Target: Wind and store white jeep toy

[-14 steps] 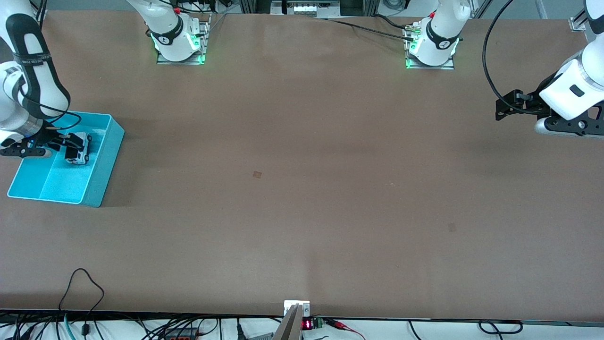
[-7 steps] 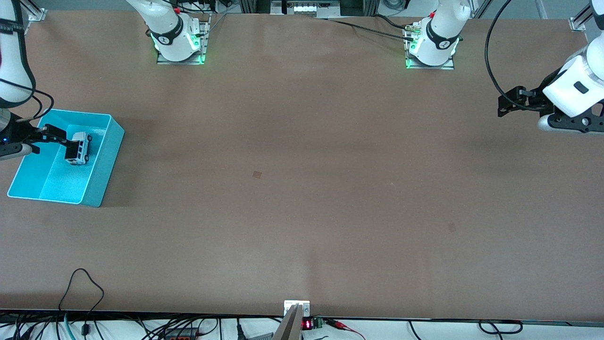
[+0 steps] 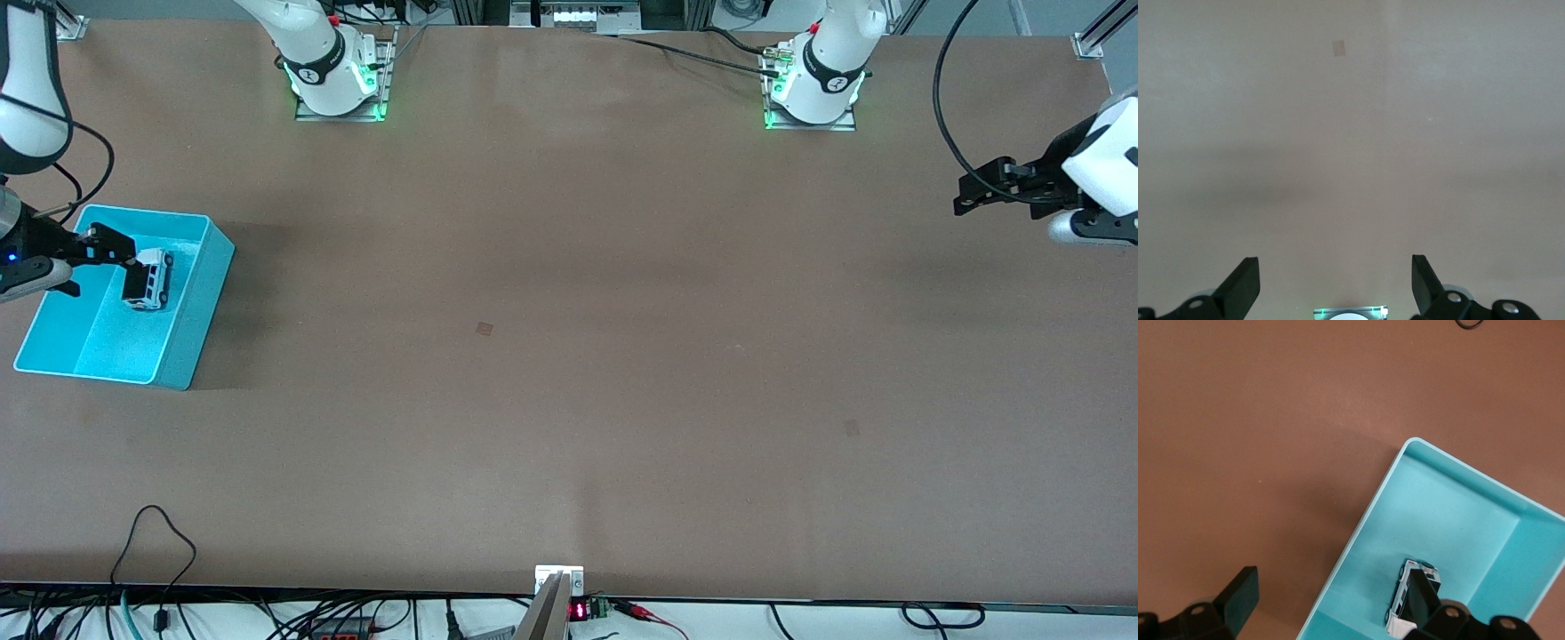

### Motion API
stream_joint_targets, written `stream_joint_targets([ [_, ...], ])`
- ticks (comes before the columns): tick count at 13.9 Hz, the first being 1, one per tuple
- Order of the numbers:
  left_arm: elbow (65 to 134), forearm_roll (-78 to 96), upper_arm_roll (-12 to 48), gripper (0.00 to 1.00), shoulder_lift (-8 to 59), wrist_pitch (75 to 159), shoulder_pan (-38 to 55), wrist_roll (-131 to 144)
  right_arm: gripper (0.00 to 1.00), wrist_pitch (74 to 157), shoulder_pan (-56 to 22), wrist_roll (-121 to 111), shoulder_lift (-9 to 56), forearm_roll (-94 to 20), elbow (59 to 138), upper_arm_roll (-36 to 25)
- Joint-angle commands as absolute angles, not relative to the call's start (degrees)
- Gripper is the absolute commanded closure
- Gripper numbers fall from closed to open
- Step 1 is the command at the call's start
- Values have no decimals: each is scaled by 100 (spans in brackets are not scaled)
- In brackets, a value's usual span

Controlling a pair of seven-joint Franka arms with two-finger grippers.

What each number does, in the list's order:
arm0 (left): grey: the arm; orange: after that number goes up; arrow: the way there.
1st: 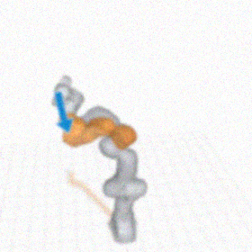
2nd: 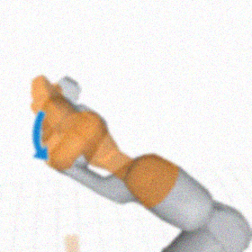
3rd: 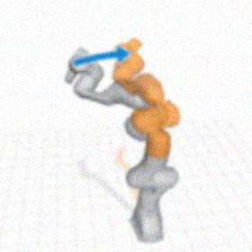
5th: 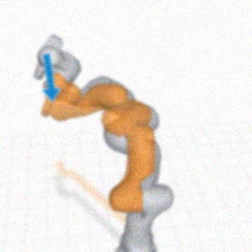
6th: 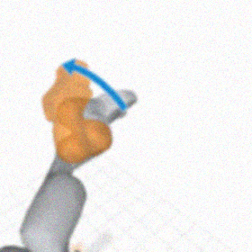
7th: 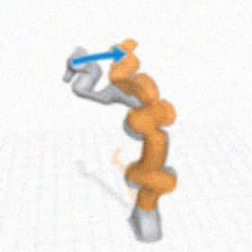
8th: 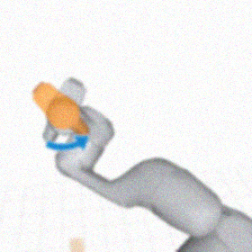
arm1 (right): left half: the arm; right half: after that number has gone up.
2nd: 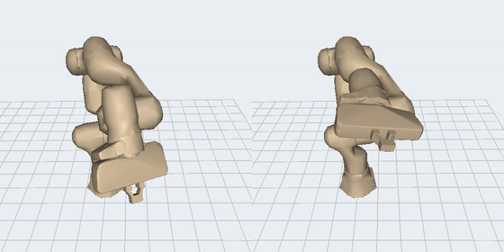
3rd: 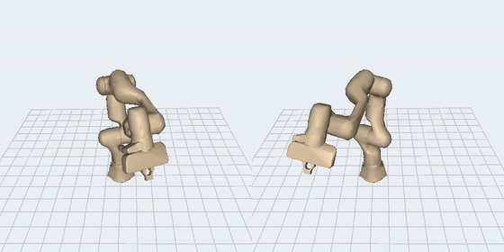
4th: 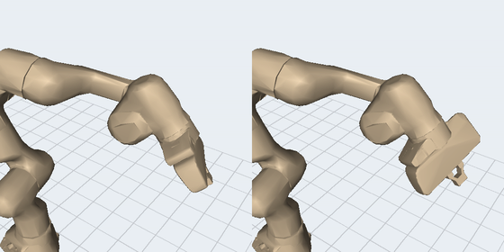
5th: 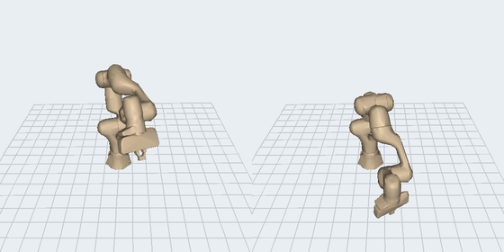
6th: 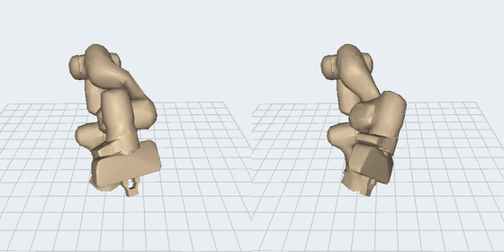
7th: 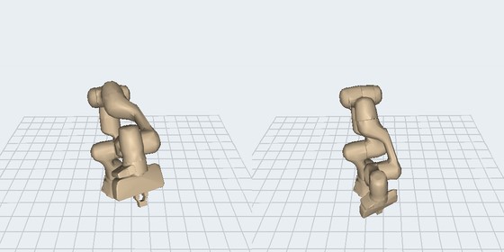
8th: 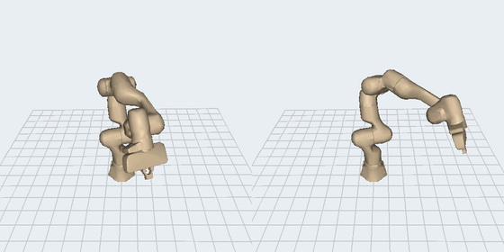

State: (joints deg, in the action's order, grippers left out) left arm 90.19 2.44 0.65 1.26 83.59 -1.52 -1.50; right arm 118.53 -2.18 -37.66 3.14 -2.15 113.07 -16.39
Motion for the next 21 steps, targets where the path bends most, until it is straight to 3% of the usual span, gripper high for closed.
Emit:
stream_joint_targets([
  [1, 8886, 360, 70, 0, 149, 8200, -185, -193, 0, 11305, -719, -2826, -113, 149, 11216, -1661],
  [7, 8886, 369, 79, 0, 149, 8200, -325, -184, 0, 10275, -792, -812, -535, 97, 10679, -1161],
  [10, 8816, 360, 114, 0, 141, 8165, -334, -184, 0, 10029, -248, -167, -869, 105, 10670, -389],
  [21, 8798, 308, 123, 0, 158, 8104, -325, -324, 0, 9888, -202, -282, -1195, -61, 10573, -325],
])
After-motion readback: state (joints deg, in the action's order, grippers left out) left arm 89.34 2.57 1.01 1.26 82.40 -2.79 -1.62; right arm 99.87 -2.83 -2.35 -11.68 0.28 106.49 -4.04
